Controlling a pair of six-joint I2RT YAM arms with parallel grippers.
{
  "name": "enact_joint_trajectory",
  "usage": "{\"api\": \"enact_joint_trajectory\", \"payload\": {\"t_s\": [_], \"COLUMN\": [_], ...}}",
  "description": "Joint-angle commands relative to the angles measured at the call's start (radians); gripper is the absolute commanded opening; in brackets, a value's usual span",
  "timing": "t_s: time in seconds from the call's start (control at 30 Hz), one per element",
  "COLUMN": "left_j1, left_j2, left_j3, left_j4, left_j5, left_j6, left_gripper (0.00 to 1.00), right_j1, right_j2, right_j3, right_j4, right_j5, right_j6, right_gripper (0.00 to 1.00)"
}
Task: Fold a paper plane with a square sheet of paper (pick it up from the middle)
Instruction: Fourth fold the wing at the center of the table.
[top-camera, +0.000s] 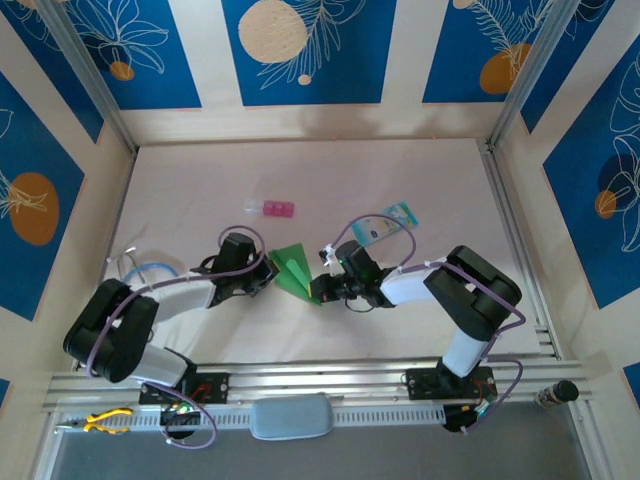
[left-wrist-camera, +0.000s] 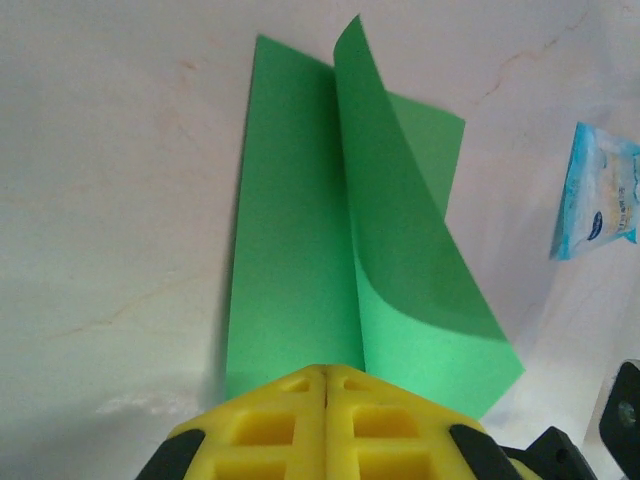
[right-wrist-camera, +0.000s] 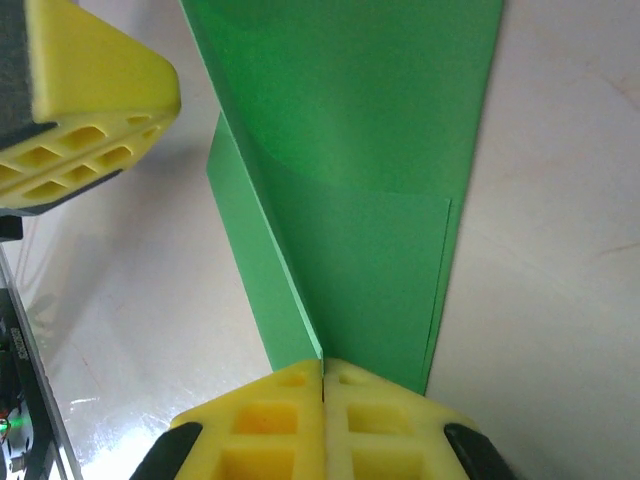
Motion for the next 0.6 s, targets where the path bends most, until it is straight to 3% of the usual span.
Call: {"api": "enact_joint_trajectory", "payload": {"t_s": [0.0,0.33,0.4,0.57], "left_j1": [0.004,-0.01,-0.011,-0.01], "left_j2": [0.025,0.075,0.067,-0.029], "left_j3": [0.022,0.058,0.066,0.065], "left_j4": [0.063,0.117,0.106,-0.008], "left_j5": [0.037,0.07,0.065,-0.036], "left_j6": [0.0,0.006,0.021,0.054], "left_gripper": [0.05,0.05,0.12,0.41], "right_j1": [0.012,0.015,0.017,0.03], "right_j2": [0.006,0.013,0.003,-0.044], "right_j3": [-0.027,-0.049,-0.052,-0.055], "right_j4": [0.014,0.056,0.057,0.024], "right_j5": [0.022,0.022,0.028,0.082], "right_j6": [0.03,0.049,0.034,-0.088], "right_gripper": [0.01,0.01,0.01,0.01]}}
